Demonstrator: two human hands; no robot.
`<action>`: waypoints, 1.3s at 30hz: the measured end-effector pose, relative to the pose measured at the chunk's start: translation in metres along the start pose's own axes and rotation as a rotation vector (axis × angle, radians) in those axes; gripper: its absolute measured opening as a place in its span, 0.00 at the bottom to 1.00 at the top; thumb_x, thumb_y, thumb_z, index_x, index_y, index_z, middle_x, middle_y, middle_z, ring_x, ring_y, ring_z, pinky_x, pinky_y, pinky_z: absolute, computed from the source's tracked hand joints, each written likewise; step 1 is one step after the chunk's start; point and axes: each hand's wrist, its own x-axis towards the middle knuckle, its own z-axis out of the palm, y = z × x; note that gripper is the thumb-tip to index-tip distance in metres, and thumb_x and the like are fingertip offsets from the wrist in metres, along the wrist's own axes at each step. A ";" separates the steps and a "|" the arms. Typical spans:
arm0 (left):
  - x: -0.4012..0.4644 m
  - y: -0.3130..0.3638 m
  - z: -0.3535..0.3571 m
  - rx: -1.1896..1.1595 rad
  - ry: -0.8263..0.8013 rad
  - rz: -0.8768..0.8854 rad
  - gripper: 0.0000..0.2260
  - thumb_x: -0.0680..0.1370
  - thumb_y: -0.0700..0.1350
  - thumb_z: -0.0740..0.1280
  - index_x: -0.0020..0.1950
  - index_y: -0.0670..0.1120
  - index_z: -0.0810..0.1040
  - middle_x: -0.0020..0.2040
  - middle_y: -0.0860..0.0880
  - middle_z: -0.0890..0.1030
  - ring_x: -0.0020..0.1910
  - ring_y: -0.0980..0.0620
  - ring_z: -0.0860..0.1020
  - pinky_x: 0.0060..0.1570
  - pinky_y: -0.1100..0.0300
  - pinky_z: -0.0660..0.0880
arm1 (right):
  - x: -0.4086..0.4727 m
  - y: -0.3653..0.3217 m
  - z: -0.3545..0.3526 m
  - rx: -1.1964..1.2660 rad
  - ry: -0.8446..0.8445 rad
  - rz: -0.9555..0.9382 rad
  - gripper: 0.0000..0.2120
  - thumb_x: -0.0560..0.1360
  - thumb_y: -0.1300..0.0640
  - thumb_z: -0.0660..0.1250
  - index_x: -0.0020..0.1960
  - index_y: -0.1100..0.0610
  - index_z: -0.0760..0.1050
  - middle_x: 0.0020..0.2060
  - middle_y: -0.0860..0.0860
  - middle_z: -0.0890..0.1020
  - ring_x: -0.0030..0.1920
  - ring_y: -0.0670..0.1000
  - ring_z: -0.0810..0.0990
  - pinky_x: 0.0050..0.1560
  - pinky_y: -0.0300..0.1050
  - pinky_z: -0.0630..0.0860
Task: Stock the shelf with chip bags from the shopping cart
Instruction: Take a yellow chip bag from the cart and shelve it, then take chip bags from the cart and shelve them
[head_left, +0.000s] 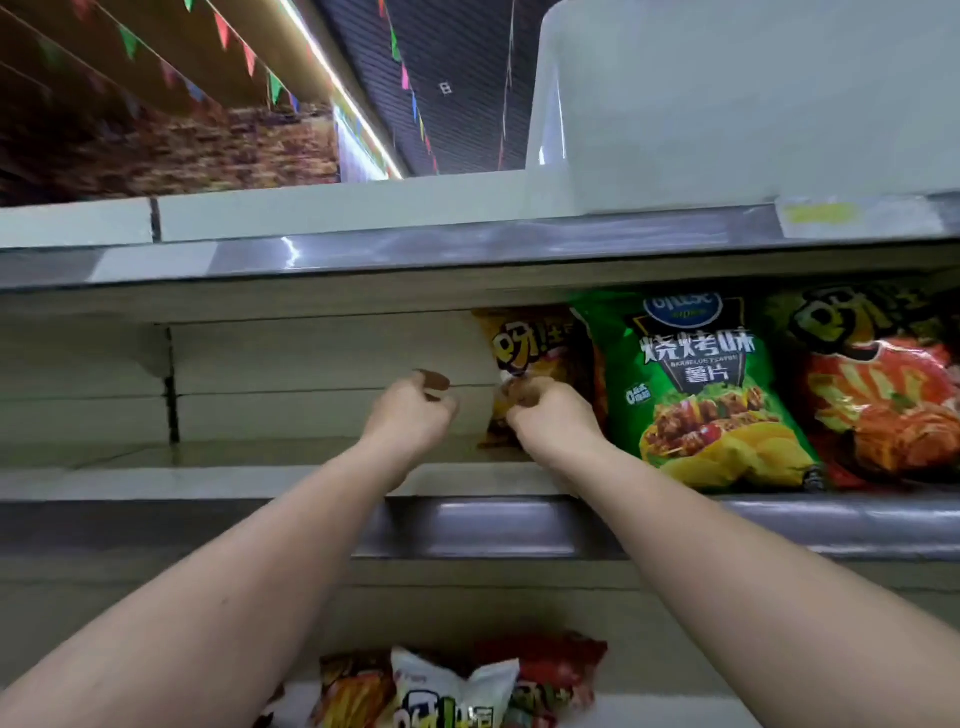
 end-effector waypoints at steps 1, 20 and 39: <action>-0.009 -0.003 -0.006 0.009 0.040 -0.008 0.12 0.79 0.46 0.64 0.62 0.47 0.76 0.54 0.45 0.79 0.52 0.47 0.75 0.50 0.61 0.69 | -0.007 -0.001 0.000 0.028 -0.009 -0.022 0.17 0.77 0.59 0.61 0.65 0.54 0.73 0.62 0.54 0.76 0.60 0.54 0.75 0.53 0.39 0.69; -0.211 -0.144 -0.186 0.019 0.443 -0.477 0.04 0.79 0.45 0.63 0.54 0.49 0.73 0.59 0.45 0.78 0.58 0.44 0.77 0.57 0.54 0.74 | -0.163 -0.070 0.117 0.104 -0.519 -0.430 0.14 0.76 0.62 0.60 0.61 0.53 0.75 0.56 0.51 0.79 0.53 0.47 0.74 0.50 0.37 0.66; -0.413 -0.403 -0.349 -0.084 0.563 -1.122 0.03 0.78 0.44 0.64 0.51 0.50 0.76 0.53 0.43 0.80 0.49 0.44 0.78 0.46 0.58 0.70 | -0.393 -0.126 0.415 0.077 -1.218 -0.279 0.13 0.77 0.61 0.63 0.60 0.53 0.76 0.57 0.49 0.79 0.56 0.47 0.76 0.58 0.41 0.72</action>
